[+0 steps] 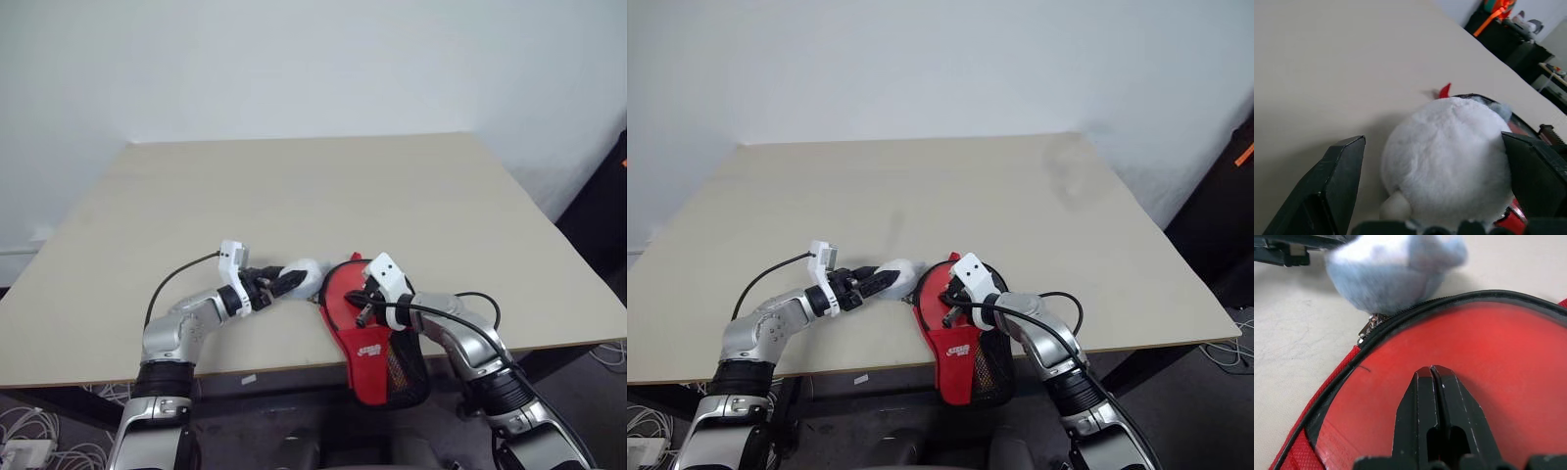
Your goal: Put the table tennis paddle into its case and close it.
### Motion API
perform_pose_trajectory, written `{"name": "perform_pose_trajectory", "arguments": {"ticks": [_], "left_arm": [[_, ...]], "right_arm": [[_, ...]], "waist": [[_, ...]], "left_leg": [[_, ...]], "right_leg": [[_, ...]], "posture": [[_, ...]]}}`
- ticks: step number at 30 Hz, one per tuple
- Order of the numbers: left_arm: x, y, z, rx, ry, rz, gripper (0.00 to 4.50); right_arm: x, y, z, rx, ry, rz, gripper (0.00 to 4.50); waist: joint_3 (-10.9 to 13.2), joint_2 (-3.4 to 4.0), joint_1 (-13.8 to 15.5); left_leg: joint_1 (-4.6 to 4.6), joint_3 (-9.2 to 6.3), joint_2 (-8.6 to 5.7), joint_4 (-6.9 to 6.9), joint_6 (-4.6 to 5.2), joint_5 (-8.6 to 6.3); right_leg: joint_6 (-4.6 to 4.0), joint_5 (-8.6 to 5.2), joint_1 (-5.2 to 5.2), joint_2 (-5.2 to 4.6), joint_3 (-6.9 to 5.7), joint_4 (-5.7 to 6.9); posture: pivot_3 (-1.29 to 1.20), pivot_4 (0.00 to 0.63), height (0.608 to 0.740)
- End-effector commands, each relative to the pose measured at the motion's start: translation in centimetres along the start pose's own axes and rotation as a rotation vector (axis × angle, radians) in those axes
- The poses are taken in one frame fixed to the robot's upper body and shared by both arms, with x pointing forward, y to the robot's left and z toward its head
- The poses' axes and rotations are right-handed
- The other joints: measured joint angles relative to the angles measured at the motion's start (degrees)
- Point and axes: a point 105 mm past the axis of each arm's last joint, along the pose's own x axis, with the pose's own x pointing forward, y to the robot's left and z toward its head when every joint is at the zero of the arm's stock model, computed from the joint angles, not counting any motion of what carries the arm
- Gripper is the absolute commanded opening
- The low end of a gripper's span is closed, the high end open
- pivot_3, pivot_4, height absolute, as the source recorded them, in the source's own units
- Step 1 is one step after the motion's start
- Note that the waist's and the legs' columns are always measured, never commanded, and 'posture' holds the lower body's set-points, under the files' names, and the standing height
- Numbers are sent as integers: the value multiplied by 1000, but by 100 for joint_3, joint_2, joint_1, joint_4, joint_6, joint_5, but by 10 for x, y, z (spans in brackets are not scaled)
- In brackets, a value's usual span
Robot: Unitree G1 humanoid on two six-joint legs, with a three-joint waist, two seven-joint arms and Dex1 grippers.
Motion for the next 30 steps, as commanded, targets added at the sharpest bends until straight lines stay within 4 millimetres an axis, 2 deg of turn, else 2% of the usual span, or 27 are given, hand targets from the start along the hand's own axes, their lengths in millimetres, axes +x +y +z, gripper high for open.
{"name": "perform_pose_trajectory", "arguments": {"ticks": [1, 6, 7, 9, 17, 20, 25, 30], "left_arm": [[6, -7, 9, 39, -7, -33, 4457], [6, -6, 5, 35, 12, -34, 4457], [5, -5, 5, 35, 13, -25, 4110], [4, -2, 6, 42, 16, -12, 3695], [6, 13, 26, 73, -16, 41, 1180], [12, 16, 36, 82, -32, 48, 507], [29, 14, 54, 118, -57, 39, 507], [50, 5, 63, 148, -58, 6, 507]], "right_arm": [[3, 4, -36, 31, 111, 16, 0], [3, 5, -38, 35, 112, 17, 0], [2, 6, -38, 35, 111, 18, 0], [2, 6, -38, 35, 111, 17, 0], [2, 8, -39, 26, 115, 27, 0], [2, 11, -41, 23, 124, 40, 0], [2, 14, -46, 16, 142, 60, 0], [3, 15, -48, 6, 146, 70, 0]], "waist": [[-7, -1, 0], [-24, -3, 1], [-26, -3, 1], [-29, -4, 1], [-31, -5, 3], [-32, -6, 3], [-34, -11, 4], [-35, -12, 3]], "left_leg": [[1, 0, 0, 0, 0, 0], [4, -1, 0, -1, 0, 0], [6, -1, 0, -1, 0, 0], [15, 0, 0, -3, 0, -1], [42, 1, 1, -15, -1, -2], [42, 1, 1, -17, -1, -2], [42, 1, 1, -16, 0, -2], [42, 1, 1, -16, 0, -2]], "right_leg": [[0, 0, 1, 0, 1, 0], [1, -1, 2, 0, 0, 0], [1, -1, 3, 0, 0, -1], [1, -1, 5, 0, 1, -2], [2, -3, 27, -1, 2, -4], [2, -4, 26, -1, 2, -4], [3, -3, 27, -1, 1, -4], [4, -4, 28, -1, 1, -5]], "posture": [[0, 0, 698], [0, 0, 698], [0, 0, 698], [0, 0, 698], [0, 0, 698], [0, 0, 698], [0, 0, 698], [0, 0, 698]]}}
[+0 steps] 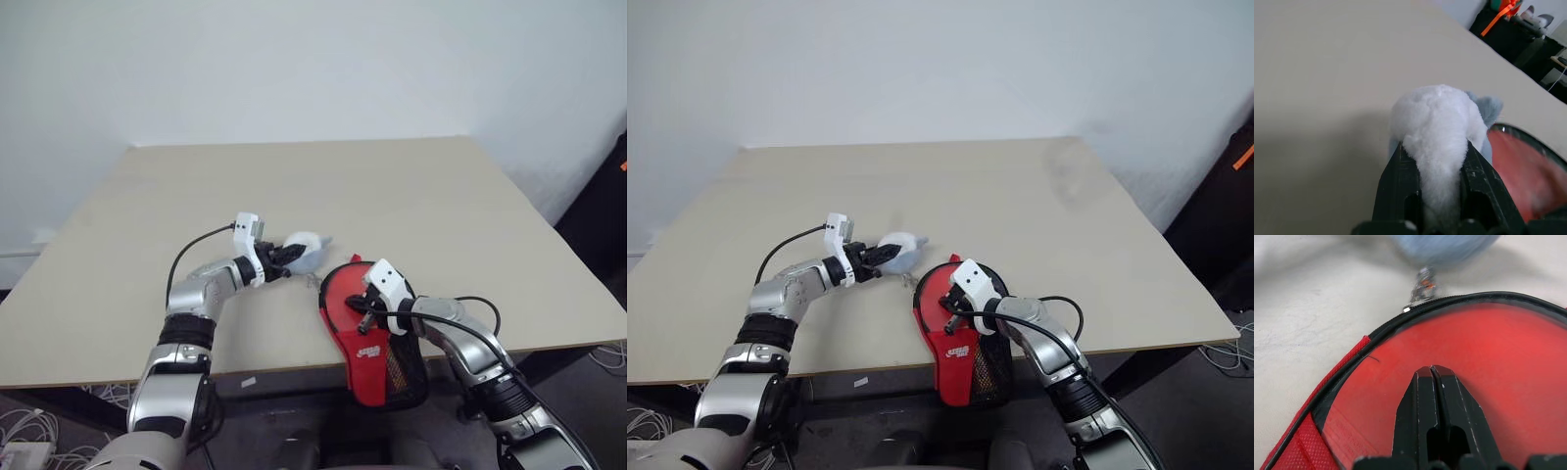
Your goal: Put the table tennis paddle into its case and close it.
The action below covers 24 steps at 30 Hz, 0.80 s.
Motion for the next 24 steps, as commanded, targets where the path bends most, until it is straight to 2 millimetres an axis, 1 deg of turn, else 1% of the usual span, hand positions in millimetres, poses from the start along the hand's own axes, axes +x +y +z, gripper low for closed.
{"name": "perform_pose_trajectory", "arguments": {"ticks": [1, 7, 11, 16, 17, 19, 21, 22, 24], "left_arm": [[14, -9, 28, 83, -56, -26, 507], [42, -19, 39, 131, -65, -20, 507], [58, -23, 49, 169, -76, 18, 507], [79, -41, 64, 221, -110, 38, 507], [83, -47, 66, 224, -116, 25, 507], [93, -66, 64, 218, -103, -56, 507], [99, -87, 57, 220, -68, -170, 507], [101, -98, 49, 229, -32, -242, 507], [102, -109, 38, 247, 19, -329, 507]], "right_arm": [[5, 11, -39, 38, 136, 45, 0], [6, 12, -39, 32, 133, 47, 0], [5, 13, -39, 31, 132, 46, 0], [4, 15, -39, 34, 130, 41, 0], [4, 15, -39, 35, 129, 40, 0], [4, 15, -39, 37, 128, 36, 0], [3, 15, -39, 37, 128, 32, 0], [2, 15, -39, 39, 127, 28, 0], [1, 14, -38, 41, 125, 23, 0]], "waist": [[0, 0, 0], [0, -3, -1], [1, -8, -4], [2, -13, -1], [3, -13, -1], [3, -14, -1], [3, -14, -1], [3, -14, -2], [3, -13, -3]], "left_leg": [[0, 0, 0, 0, 0, 0], [0, 0, 0, 0, 0, 0], [-1, 0, 0, 0, 0, 0], [-1, -2, -2, 0, 0, 0], [-1, -2, -3, 0, 0, 0], [-3, -2, -3, 0, 0, 0], [-4, -3, -4, -1, 0, 0], [-5, -2, -5, -1, 0, 0], [-5, -1, -6, -1, 1, 0]], "right_leg": [[0, 0, 0, 0, 0, 0], [2, -1, 9, 0, -1, 0], [4, -1, 12, 0, -2, 0], [15, -7, 18, -3, -4, -2], [16, -8, 18, -3, -4, -2], [18, -9, 17, -3, -4, -2], [20, -10, 17, -4, -6, -2], [20, -10, 17, -4, -5, -3], [21, -11, 20, -4, -6, -2]], "posture": [[0, 0, 698], [0, 0, 698], [0, 0, 698], [0, 0, 698], [0, 0, 698], [0, 0, 698], [0, 0, 698], [0, 0, 698], [0, 0, 698]]}}
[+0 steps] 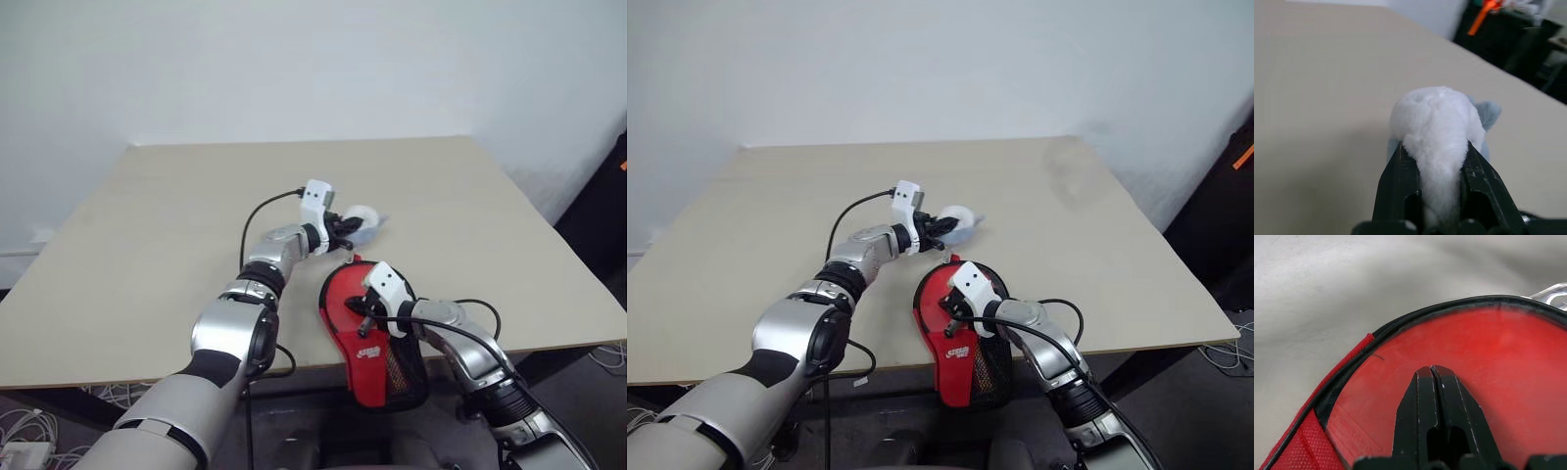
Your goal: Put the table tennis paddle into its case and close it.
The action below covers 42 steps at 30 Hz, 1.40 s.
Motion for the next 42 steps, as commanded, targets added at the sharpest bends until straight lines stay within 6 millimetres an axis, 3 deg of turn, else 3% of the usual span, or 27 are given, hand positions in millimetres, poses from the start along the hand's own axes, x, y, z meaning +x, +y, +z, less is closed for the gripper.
{"name": "perform_pose_trajectory", "arguments": {"ticks": [1, 11, 16, 19, 22, 26, 28, 32, 36, 42], "left_arm": [[7, -31, 14, 124, 30, -206, 507], [-29, -45, -50, 171, 294, -487, 507], [-38, -39, -61, 196, 326, -462, 507], [-36, -32, -50, 209, 283, -403, 1342], [-35, -35, -40, 205, 248, -409, 2494], [-36, -38, -35, 196, 222, -417, 3897], [-36, -38, -34, 187, 212, -416, 4500], [-39, -45, -28, 174, 186, -444, 4500], [-44, -55, -13, 181, 139, -478, 3581], [-52, -61, 12, 214, 76, -473, 1388]], "right_arm": [[2, 11, -36, 65, 134, 27, 0], [4, 8, -36, 66, 143, 9, 0], [3, 5, -33, 60, 141, 12, 0], [-5, 5, -25, 47, 129, 24, 0], [-14, 6, -16, 36, 119, 42, 0], [-33, 11, 0, -3, 108, 96, 916], [-46, 12, 10, -32, 105, 124, 1614], [-67, 8, 26, -66, 97, 148, 3078], [-82, -5, 41, -94, 85, 129, 4476], [-90, -25, 53, -134, 81, 90, 4500]], "waist": [[0, 0, -1], [-1, 2, -4], [-1, 3, 1], [-1, 4, 4], [0, 4, 7], [3, 5, 7], [8, 5, 6], [28, 1, 3], [31, -2, 2], [37, -7, 3]], "left_leg": [[-1, 0, 0, 0, 0, 0], [4, -4, 2, -2, 1, 0], [31, -12, 4, -6, 2, -3], [37, -14, 6, -7, 4, -6], [31, -21, 9, -6, 5, -6], [26, -20, 9, -3, 8, -8], [22, -21, 11, -2, 9, -8], [10, -21, 19, -1, 9, -9], [-27, -16, 22, 5, 9, -8], [-64, -16, 19, 26, 10, -7]], "right_leg": [[0, 0, -1, 0, 0, 0], [0, 0, 2, 1, 1, 1], [2, -3, 34, 2, -2, -9], [8, -7, 43, 1, -3, -12], [15, -12, 43, -2, -3, -14], [17, -13, 42, -7, -1, -17], [18, -13, 40, -8, -2, -17], [19, -14, 28, -8, -3, -17], [20, -13, -14, -8, -2, -13], [19, -11, -49, -9, -2, -2]], "posture": [[0, 0, 698], [0, 0, 698], [0, 0, 698], [0, 0, 698], [0, 0, 698], [0, 0, 698], [0, 0, 698], [0, 0, 698], [0, 0, 698], [0, 0, 698]]}}
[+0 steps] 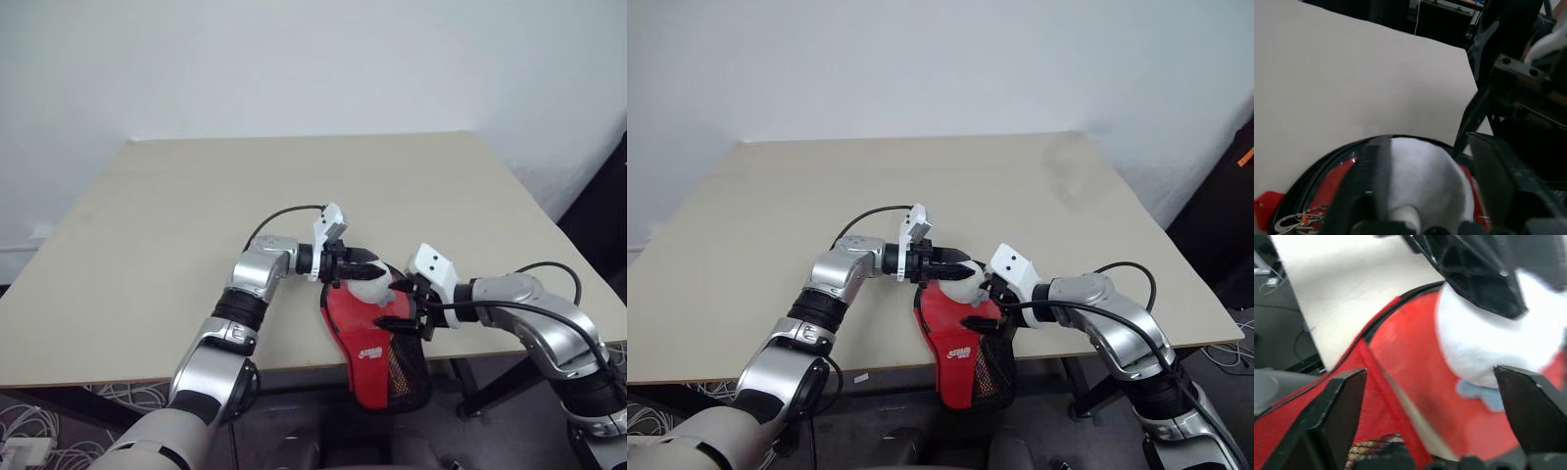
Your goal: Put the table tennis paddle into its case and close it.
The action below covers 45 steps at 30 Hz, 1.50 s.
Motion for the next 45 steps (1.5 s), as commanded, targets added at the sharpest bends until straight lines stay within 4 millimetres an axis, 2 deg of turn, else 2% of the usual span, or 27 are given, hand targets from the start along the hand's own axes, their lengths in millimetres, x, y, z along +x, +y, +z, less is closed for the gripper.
{"name": "perform_pose_trajectory", "arguments": {"ticks": [1, 3, 11, 17, 22, 25, 30, 34, 39, 44, 45], "left_arm": [[-8, -6, 29, 68, -68, -1, 972], [-11, -7, 33, 79, -79, 5, 264], [-33, -7, 37, 88, -123, 83, 264], [-46, -28, 18, 55, -98, 63, 264], [-64, -48, 2, 24, -67, 77, 264], [-74, -54, -3, 6, -60, 97, 264], [-85, -56, -14, -20, -51, 154, 264], [-87, -62, -39, -58, 28, 141, 264], [-88, -56, -64, -50, 108, 201, 264], [-83, -50, -75, 19, 138, 237, 264], [-80, -48, -75, 37, 141, 239, 232]], "right_arm": [[-10, -12, 14, -51, -39, -32, 4500], [-9, -19, 16, -58, -41, -59, 4500], [10, -51, 13, -30, -48, -171, 4500], [27, -53, 20, -23, -58, -156, 4500], [32, -32, 23, -66, -43, -42, 4500], [30, -24, 25, -99, -45, 7, 4500], [32, -24, 30, -127, -40, 25, 4500], [41, -30, 36, -139, -48, 3, 4500], [51, -53, 42, -95, -64, -98, 4500], [58, -58, 40, -57, -60, -114, 4500], [60, -59, 39, -52, -55, -116, 4129]], "waist": [[1, 0, 2], [1, 1, 1], [3, 4, -8], [5, 8, -5], [8, 14, -2], [11, 19, -2], [11, 20, 1], [13, 23, -10], [12, 25, 3], [12, 27, 5], [10, 29, 3]], "left_leg": [[0, 0, 0, 1, 0, 0], [1, 0, 1, 2, 0, 0], [6, 6, -1, 1, 0, 1], [5, 9, -3, 3, -1, 2], [7, 8, -3, 7, -1, 1], [6, 7, 0, 6, -1, 1], [10, 8, 0, 6, -1, 1], [11, 14, -3, 3, -2, 1], [15, 17, -10, -2, -3, 1], [13, 16, -15, -1, -3, 1], [14, 16, -15, -1, -3, 1]], "right_leg": [[0, 0, 1, 0, -1, 0], [0, 0, 2, 0, -1, 1], [-6, 4, -2, 4, 2, 7], [-21, 12, -5, 5, 7, 7], [-25, 14, -2, 7, 7, 8], [-25, 14, -4, 6, 6, 8], [-25, 14, -1, 7, 5, 9], [-26, 15, -5, 10, 9, 9], [-34, 19, -6, 13, 8, 9], [-39, 22, -7, 12, 9, 9], [-39, 22, -8, 12, 9, 9]], "posture": [[0, 0, 698], [0, 0, 698], [0, 0, 698], [0, 0, 698], [0, 0, 698], [0, 0, 698], [0, 0, 698], [0, 0, 698], [0, 0, 698], [0, 0, 698], [0, 0, 698]]}}
